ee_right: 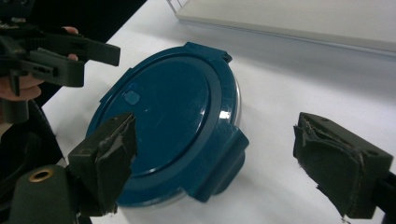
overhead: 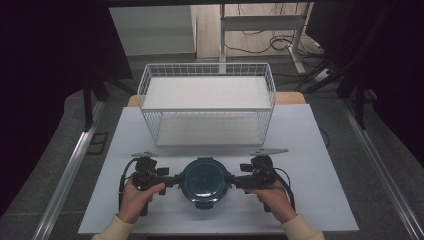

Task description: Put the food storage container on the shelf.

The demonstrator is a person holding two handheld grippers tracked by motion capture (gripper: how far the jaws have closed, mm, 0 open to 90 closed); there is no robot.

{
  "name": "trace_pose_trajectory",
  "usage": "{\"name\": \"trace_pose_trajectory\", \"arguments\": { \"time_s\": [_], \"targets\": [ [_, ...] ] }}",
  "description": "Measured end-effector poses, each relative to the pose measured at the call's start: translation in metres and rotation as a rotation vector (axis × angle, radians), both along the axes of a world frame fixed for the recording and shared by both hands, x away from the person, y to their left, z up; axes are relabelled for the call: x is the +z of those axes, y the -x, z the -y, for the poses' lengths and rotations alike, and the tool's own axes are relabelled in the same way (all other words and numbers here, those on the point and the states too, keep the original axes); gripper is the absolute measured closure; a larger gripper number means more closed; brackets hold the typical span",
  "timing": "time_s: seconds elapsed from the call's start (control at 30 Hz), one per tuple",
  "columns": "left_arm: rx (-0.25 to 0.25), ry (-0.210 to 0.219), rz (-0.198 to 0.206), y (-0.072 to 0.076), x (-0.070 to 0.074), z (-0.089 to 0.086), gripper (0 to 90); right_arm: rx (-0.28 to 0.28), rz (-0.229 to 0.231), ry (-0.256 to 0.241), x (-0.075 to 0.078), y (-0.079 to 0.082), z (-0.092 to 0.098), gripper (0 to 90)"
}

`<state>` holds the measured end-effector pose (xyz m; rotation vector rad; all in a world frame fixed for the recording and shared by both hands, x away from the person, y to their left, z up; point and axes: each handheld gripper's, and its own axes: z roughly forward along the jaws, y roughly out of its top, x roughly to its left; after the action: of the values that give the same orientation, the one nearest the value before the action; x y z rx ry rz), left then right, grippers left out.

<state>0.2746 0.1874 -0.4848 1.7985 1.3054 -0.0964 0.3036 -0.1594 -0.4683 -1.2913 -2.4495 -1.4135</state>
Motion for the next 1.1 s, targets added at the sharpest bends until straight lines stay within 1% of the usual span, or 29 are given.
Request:
{"name": "trace_pose_trajectory", "arguments": {
  "time_s": [0.07,0.1,0.13,0.17,0.27,0.33,0.4,0.43,0.47,0.5,0.57,0.7,0.73,0.77,0.8,0.83,0.87,0.93,0.97,1.0,1.03,1.1],
  "targets": [
    [-0.001,0.0,-0.009,-0.001,-0.002,0.001,11.3,-0.008,-0.017,0.004,-0.002,-0.003,-0.005,13.0],
    [-0.001,0.012,-0.011,-0.001,-0.002,0.001,11.6,-0.014,-0.026,0.008,-0.004,-0.004,-0.007,12.9],
    [-0.011,0.033,-0.025,-0.001,-0.005,0.002,11.9,-0.021,-0.029,0.006,-0.005,-0.005,-0.008,12.9],
    [-0.013,0.041,-0.033,-0.002,-0.007,0.003,11.9,-0.03,-0.038,0.003,-0.008,-0.006,-0.01,12.9],
    [-0.024,0.049,-0.057,-0.003,-0.013,0.005,12.0,-0.032,-0.056,0.007,-0.014,-0.008,-0.012,12.9],
    [-0.027,0.064,-0.068,-0.003,-0.016,0.006,12.1,-0.037,-0.073,0.007,-0.018,-0.008,-0.012,12.8],
    [-0.02,0.061,-0.064,-0.002,-0.017,0.007,13.0,-0.038,-0.088,0.008,-0.022,-0.008,-0.014,12.7],
    [-0.021,0.072,-0.067,-0.002,-0.018,0.007,13.6,-0.036,-0.097,0.007,-0.024,-0.007,-0.015,12.7],
    [-0.03,0.093,-0.084,-0.002,-0.021,0.008,13.8,-0.032,-0.105,0.005,-0.026,-0.007,-0.016,12.7],
    [-0.037,0.099,-0.099,-0.003,-0.024,0.008,13.8,-0.026,-0.121,0.004,-0.029,-0.007,-0.018,12.4],
    [-0.032,0.096,-0.113,-0.004,-0.028,0.009,14.0,-0.022,-0.136,0.009,-0.033,-0.006,-0.021,11.8],
    [-0.046,0.107,-0.125,-0.005,-0.032,0.011,14.7,-0.021,-0.177,-0.022,-0.037,-0.005,-0.023,11.7],
    [-0.058,0.125,-0.137,-0.006,-0.034,0.012,14.9,-0.021,-0.186,-0.026,-0.037,-0.004,-0.024,11.7],
    [-0.063,0.133,-0.144,-0.006,-0.035,0.012,15.4,-0.02,-0.207,-0.037,-0.039,-0.004,-0.025,11.7],
    [-0.067,0.143,-0.149,-0.006,-0.036,0.013,16.0,-0.018,-0.215,-0.039,-0.039,-0.004,-0.025,11.8],
    [-0.071,0.16,-0.158,-0.006,-0.037,0.013,18.1,-0.017,-0.224,-0.047,-0.04,-0.003,-0.026,11.9],
    [-0.082,0.186,-0.174,-0.006,-0.04,0.014,19.2,-0.016,-0.228,-0.049,-0.041,-0.003,-0.026,12.5],
    [-0.094,0.223,-0.197,-0.006,-0.042,0.014,21.2,-0.018,-0.253,-0.066,-0.042,-0.002,-0.028,13.5],
    [-0.092,0.224,-0.199,-0.006,-0.043,0.015,21.9,-0.018,-0.284,-0.081,-0.044,-0.001,-0.028,15.1],
    [-0.088,0.221,-0.2,-0.006,-0.043,0.015,22.7,-0.018,-0.299,-0.09,-0.044,-0.001,-0.028,15.6],
    [-0.087,0.22,-0.2,-0.006,-0.043,0.015,23.6,-0.023,-0.307,-0.092,-0.045,-0.001,-0.029,15.7],
    [-0.071,0.226,-0.21,-0.005,-0.043,0.016,24.6,-0.034,-0.297,-0.094,-0.044,0.0,-0.028,17.9]
  ]
}}
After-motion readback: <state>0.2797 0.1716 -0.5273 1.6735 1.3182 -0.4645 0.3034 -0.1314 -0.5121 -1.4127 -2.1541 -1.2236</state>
